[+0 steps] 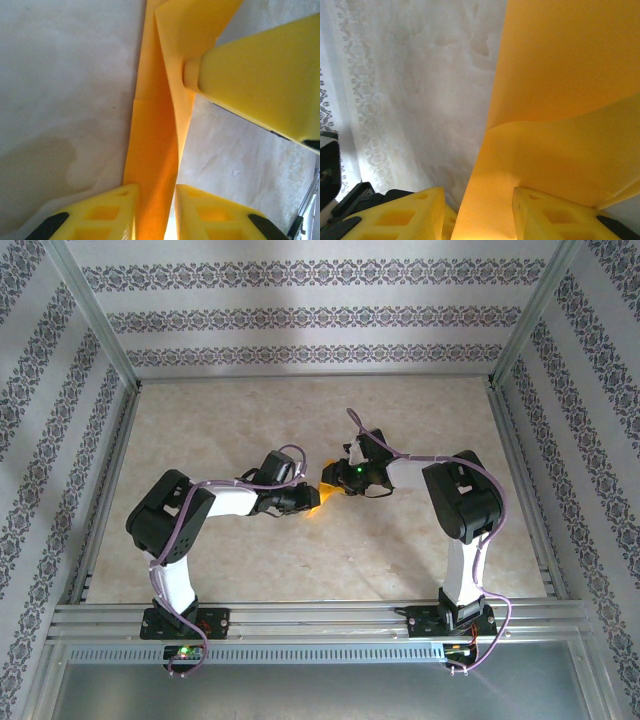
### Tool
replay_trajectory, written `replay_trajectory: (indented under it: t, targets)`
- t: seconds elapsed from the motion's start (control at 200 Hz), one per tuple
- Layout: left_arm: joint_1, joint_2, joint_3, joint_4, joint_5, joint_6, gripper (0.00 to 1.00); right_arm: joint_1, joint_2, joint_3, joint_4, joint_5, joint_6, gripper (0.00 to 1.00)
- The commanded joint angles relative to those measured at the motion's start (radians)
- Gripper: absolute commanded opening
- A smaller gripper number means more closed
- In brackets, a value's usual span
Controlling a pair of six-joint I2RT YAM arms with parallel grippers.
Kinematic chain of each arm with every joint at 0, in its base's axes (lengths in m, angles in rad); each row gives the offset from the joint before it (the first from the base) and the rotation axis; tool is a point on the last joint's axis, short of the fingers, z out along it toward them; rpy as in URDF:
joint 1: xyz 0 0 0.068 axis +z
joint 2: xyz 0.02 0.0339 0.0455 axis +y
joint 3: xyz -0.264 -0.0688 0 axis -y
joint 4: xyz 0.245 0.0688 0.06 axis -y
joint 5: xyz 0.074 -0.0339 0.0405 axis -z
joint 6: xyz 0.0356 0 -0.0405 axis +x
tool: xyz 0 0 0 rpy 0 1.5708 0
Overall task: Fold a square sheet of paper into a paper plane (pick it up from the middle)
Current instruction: Fold the wing for the fifth time at the center of the table.
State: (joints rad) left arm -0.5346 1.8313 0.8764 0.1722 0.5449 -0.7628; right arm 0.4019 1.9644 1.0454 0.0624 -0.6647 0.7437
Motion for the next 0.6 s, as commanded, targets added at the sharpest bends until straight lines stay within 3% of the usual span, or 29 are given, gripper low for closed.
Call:
replay_trajectory:
  t: [0.0, 0.595]
  targets:
    - [0.005, -0.043, 0.002, -0.077, -0.009, 0.025, 0.24, -0.002, 0.053, 0.002, -0.094, 0.082, -0.036, 0.42]
    - [0.004, 0.0, -0.034, -0.065, 0.018, 0.041, 0.15, -0.002, 0.083, 0.033, -0.158, 0.103, -0.04, 0.41]
